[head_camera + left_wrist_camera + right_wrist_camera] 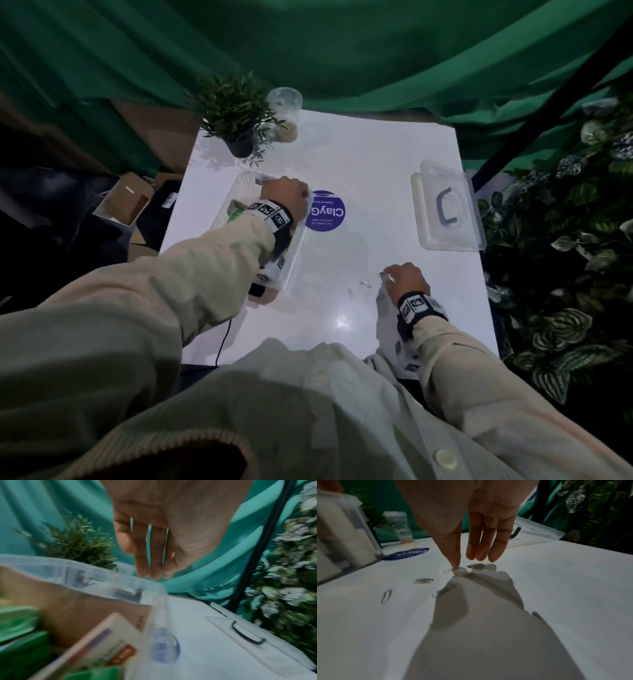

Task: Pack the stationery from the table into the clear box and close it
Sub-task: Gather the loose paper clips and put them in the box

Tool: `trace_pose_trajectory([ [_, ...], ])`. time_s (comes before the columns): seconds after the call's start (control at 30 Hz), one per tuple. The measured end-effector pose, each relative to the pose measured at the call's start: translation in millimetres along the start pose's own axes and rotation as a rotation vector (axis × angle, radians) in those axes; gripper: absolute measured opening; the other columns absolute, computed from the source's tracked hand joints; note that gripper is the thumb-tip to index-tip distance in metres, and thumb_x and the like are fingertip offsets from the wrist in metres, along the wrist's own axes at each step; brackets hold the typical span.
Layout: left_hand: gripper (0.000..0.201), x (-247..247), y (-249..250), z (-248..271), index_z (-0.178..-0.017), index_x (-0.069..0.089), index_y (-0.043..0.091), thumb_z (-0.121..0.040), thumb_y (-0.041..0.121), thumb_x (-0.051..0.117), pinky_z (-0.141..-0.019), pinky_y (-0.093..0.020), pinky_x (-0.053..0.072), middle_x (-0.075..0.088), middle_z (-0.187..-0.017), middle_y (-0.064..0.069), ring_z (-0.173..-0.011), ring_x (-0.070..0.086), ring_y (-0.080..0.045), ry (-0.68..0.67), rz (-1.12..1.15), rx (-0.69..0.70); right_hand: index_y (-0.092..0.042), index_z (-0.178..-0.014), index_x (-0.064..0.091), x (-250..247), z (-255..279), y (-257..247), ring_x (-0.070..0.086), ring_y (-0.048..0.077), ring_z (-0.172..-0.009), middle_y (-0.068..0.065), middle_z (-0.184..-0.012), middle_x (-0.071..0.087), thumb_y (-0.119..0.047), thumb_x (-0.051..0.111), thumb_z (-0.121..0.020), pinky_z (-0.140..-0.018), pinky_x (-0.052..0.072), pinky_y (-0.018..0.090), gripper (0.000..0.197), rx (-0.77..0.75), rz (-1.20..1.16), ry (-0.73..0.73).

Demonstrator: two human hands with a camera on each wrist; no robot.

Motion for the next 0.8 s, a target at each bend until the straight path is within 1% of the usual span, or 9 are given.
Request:
trace_pose_trajectory([
  [0.1, 0.030, 5.1, 45.9, 12.0, -0.114, 0.066, 0.019, -0.089, 0.022, 0.051, -0.083, -0.038, 0.045, 0.063, -0.114, -0.007, -0.109, 0.054, -0.028, 0.147, 0.010, 0.176, -0.031, -0.111, 0.068, 10.4, 0.5, 3.7, 0.048, 0.023, -0.117, 0.004, -0.119, 0.055, -0.032, 0.047, -0.097, -0.083, 0.047, 0.033, 0.025, -0.101, 0.089, 0.014],
  [0.17, 0.027, 29.3, 79.1, 23.4, -0.113, 0.066, 0.021, -0.090, 0.025, 0.051, -0.085, -0.037, 0.045, 0.060, -0.114, -0.003, -0.110, 0.054, -0.024, 0.086, 0.067, 0.311, -0.032, -0.105, 0.068, 12.9, 1.1, 2.8, 0.053, 0.024, -0.109, 0.001, -0.117, 0.054, -0.032, 0.050, -0.093, -0.079, 0.046, 0.029, 0.022, -0.162, 0.107, 0.045],
  [0.23, 0.024, 63.8, 104.5, 34.0, -0.111, 0.065, 0.024, -0.092, 0.030, 0.052, -0.084, -0.034, 0.046, 0.061, -0.111, 0.000, -0.106, 0.057, -0.021, -0.067, 0.066, 0.370, -0.028, -0.099, 0.069, 12.9, -2.4, 1.3, 0.055, 0.027, -0.104, 0.002, -0.112, 0.055, -0.027, 0.054, -0.089, -0.072, 0.044, 0.028, 0.018, -0.215, 0.145, 0.056],
  [0.33, 0.024, 120.5, 121.7, 43.6, -0.112, 0.064, 0.025, -0.092, 0.031, 0.053, -0.083, -0.031, 0.044, 0.060, -0.116, -0.001, -0.107, 0.058, -0.023, -0.319, -0.002, 0.349, -0.017, -0.104, 0.069, 14.6, -10.6, -2.7, 0.051, 0.030, -0.108, 0.008, -0.112, 0.055, -0.021, 0.050, -0.092, -0.071, 0.043, 0.032, 0.024, -0.286, 0.270, -0.037],
  [0.4, 0.025, 145.9, 125.2, 45.8, -0.113, 0.063, 0.022, -0.091, 0.030, 0.053, -0.081, -0.033, 0.045, 0.058, -0.116, -0.004, -0.107, 0.058, -0.026, -0.387, -0.044, 0.337, -0.010, -0.110, 0.067, 12.8, -14.4, -4.2, 0.051, 0.030, -0.110, 0.010, -0.114, 0.055, -0.021, 0.044, -0.096, -0.075, 0.045, 0.035, 0.029, -0.313, 0.304, -0.078],
  [0.5, 0.025, 161.0, 131.6, 43.0, -0.111, 0.063, 0.018, -0.092, 0.030, 0.051, -0.074, -0.034, 0.043, 0.056, -0.110, -0.008, -0.102, 0.059, -0.030, -0.363, -0.115, 0.364, -0.007, -0.113, 0.062, 13.1, -12.9, -1.4, 0.052, 0.029, -0.110, 0.010, -0.115, 0.055, -0.022, 0.042, -0.098, -0.076, 0.046, 0.036, 0.030, -0.356, 0.327, -0.109],
  [0.6, 0.025, 166.4, 141.5, 37.8, -0.109, 0.063, 0.017, -0.095, 0.030, 0.048, -0.069, -0.032, 0.038, 0.058, -0.107, -0.007, -0.098, 0.059, -0.029, -0.334, -0.171, 0.422, -0.003, -0.115, 0.058, 13.7, -6.4, 2.1, 0.052, 0.032, -0.109, 0.013, -0.115, 0.053, -0.017, 0.043, -0.097, -0.075, 0.044, 0.038, 0.027, -0.360, 0.322, -0.114],
  [0.7, 0.026, 168.6, 149.0, 32.0, -0.113, 0.064, 0.017, -0.096, 0.030, 0.049, -0.074, -0.033, 0.041, 0.060, -0.111, -0.006, -0.100, 0.060, -0.028, -0.340, -0.188, 0.440, -0.004, -0.111, 0.057, 13.6, -2.0, 2.4, 0.052, 0.030, -0.107, 0.011, -0.113, 0.053, -0.016, 0.043, -0.096, -0.072, 0.042, 0.036, 0.024, -0.367, 0.301, -0.075],
  [0.8, 0.027, 168.7, 152.2, 25.9, -0.115, 0.063, 0.014, -0.096, 0.030, 0.053, -0.081, -0.033, 0.045, 0.061, -0.116, -0.007, -0.104, 0.060, -0.028, -0.383, -0.161, 0.389, -0.009, -0.106, 0.062, 9.6, -3.4, 9.7, 0.055, 0.028, -0.101, 0.009, -0.109, 0.057, -0.025, 0.043, -0.096, -0.076, 0.044, 0.034, 0.026, -0.294, 0.151, -0.030],
])
Point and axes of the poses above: each hand's wrist, its own z-axis away from the middle knuckle, its own x-axis out of the palm, y = z × x, the point moved 5 cm from there along -z, towards the middle knuckle
